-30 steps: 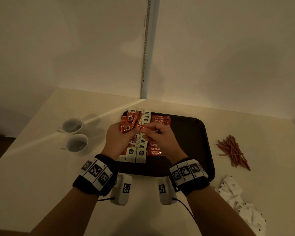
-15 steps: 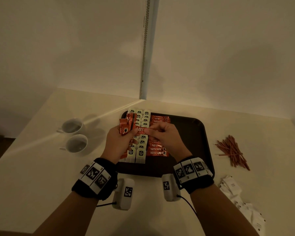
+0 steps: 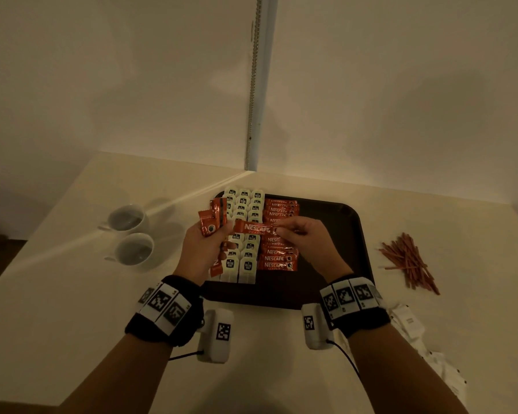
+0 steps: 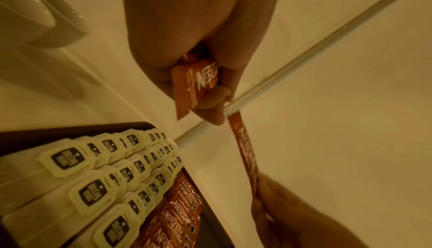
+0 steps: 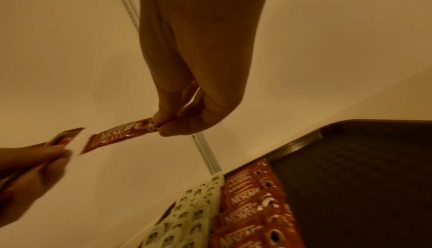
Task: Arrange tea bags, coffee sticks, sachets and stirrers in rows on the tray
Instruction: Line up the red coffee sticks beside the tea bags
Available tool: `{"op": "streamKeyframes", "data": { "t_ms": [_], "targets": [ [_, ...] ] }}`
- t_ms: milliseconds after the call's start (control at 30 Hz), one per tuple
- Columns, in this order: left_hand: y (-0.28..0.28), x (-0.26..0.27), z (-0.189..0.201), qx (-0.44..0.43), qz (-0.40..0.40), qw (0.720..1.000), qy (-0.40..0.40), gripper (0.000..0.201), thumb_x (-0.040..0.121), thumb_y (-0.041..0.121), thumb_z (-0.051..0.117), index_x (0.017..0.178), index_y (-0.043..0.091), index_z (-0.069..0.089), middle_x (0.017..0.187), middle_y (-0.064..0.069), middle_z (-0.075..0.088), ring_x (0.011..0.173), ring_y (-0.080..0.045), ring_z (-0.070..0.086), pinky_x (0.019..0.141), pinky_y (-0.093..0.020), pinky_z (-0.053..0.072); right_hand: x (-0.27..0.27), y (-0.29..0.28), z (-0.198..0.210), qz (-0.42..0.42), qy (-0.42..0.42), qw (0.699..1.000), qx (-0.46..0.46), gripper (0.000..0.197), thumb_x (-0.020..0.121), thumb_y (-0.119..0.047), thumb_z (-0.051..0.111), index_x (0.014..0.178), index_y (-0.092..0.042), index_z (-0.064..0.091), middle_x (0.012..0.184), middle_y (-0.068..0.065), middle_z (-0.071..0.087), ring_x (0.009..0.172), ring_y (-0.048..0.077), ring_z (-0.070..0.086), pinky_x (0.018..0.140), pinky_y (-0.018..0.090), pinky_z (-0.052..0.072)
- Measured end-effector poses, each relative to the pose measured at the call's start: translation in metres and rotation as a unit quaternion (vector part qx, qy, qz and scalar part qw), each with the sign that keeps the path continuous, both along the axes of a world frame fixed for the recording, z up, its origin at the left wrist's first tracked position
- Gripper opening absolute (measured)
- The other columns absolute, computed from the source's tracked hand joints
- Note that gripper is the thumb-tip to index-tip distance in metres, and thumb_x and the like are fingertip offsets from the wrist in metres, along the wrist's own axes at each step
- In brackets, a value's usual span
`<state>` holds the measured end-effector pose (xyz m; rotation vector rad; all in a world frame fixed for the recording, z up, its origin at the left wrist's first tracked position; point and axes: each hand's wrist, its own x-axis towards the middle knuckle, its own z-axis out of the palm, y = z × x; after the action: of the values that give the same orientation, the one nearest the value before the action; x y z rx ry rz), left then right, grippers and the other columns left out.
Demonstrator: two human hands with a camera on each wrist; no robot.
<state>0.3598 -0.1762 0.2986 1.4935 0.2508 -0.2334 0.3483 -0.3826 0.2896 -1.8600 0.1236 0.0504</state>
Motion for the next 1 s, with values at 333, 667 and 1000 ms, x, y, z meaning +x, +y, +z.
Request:
{"op": "streamKeyframes", "data": {
  "t_ms": [333, 667, 1000],
  "targets": [
    [0.022, 0.003, -0.010, -0.009, 0.011, 0.999, 0.038, 0.003, 0.089, 0.012, 0.063, 0.092, 0.012, 0.063, 0.077, -0.003, 0.067, 0.057, -0.010, 0.063, 0.050, -0.021, 0.047, -0.028, -0.048, -0.079, -0.018, 0.153, 0.969, -0.195, 0.014, 0.090, -0.008, 0.057, 0.100, -0.017, 0.062, 0.101, -0.003, 0.061, 0.090, 0.007, 0.059, 0.083, 0.024, 0.051],
    [0.020, 0.005, -0.006, -0.016, 0.008, 0.999, 0.047, 0.001, 0.091, 0.011, 0.060, 0.091, 0.012, 0.062, 0.080, -0.007, 0.065, 0.058, -0.012, 0.063, 0.045, -0.019, 0.045, -0.025, -0.029, -0.102, -0.084, 0.151, 0.966, -0.192, 0.013, 0.086, -0.011, 0.064, 0.098, -0.014, 0.064, 0.105, 0.000, 0.062, 0.095, 0.008, 0.054, 0.082, 0.020, 0.042],
    [0.018, 0.008, -0.006, -0.023, 0.010, 0.998, 0.061, 0.003, 0.092, 0.013, 0.058, 0.093, 0.013, 0.061, 0.082, -0.007, 0.066, 0.060, -0.013, 0.064, 0.048, -0.020, 0.045, -0.018, -0.027, -0.104, -0.096, 0.163, 0.960, -0.209, 0.014, 0.085, -0.010, 0.064, 0.099, -0.010, 0.063, 0.096, 0.000, 0.060, 0.085, 0.008, 0.054, 0.062, 0.009, 0.036]
  ]
}}
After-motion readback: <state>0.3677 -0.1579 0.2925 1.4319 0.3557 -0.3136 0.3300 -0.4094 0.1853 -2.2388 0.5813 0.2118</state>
